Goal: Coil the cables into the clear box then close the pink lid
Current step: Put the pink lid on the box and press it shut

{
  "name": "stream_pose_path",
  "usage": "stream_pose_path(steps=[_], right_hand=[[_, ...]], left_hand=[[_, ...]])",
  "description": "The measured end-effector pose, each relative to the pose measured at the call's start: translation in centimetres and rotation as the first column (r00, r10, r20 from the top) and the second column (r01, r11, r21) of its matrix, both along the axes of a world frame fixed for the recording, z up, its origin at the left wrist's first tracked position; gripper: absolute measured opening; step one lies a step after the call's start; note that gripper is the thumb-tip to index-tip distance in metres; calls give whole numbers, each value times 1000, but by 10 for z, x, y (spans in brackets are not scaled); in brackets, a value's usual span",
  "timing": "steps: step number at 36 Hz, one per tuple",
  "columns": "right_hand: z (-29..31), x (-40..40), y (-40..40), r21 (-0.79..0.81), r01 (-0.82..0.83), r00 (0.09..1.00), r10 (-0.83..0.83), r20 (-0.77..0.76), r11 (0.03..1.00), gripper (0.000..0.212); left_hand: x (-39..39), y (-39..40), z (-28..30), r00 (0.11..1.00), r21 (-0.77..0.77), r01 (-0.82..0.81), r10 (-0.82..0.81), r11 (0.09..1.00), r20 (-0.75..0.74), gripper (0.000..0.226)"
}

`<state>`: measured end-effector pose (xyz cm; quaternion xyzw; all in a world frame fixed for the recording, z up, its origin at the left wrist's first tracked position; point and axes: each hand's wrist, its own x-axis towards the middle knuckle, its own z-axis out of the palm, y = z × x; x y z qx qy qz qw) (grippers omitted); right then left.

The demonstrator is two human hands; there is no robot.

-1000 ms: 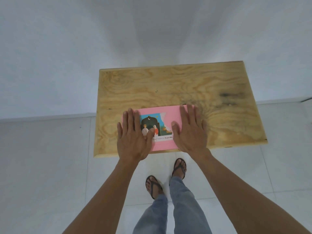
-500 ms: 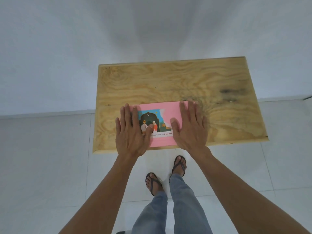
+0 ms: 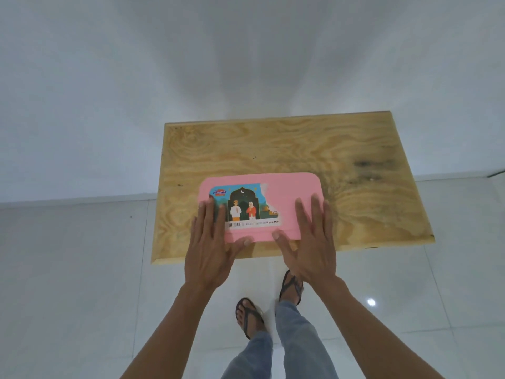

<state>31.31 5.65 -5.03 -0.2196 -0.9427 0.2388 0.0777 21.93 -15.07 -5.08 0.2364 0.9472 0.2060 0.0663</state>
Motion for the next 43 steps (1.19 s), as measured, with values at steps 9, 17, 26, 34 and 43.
stream_pose_path(steps=[9, 17, 26, 34, 43], right_hand=[[-7, -61, 30, 11, 32, 997, -31, -72, 999, 85], [-8, -129, 65, 30, 67, 995, -65, -81, 997, 85], [-9, -185, 89, -43, 52, 992, -57, -109, 998, 90], [-11, -199, 95, -24, 64, 992, -66, -104, 998, 90], [-8, -199, 94, -38, 58, 997, -60, -51, 998, 88]], left_hand=[[-62, 28, -4, 999, 32, 11, -10, 999, -45, 100], [-131, 64, -8, 996, 57, -8, 13, 998, -92, 98], [-183, 89, -9, 996, 129, -27, 38, 991, -86, 104], [-199, 95, -13, 996, 197, -31, 46, 980, -72, 104], [-199, 95, -10, 999, 210, -46, 50, 977, -14, 107]])
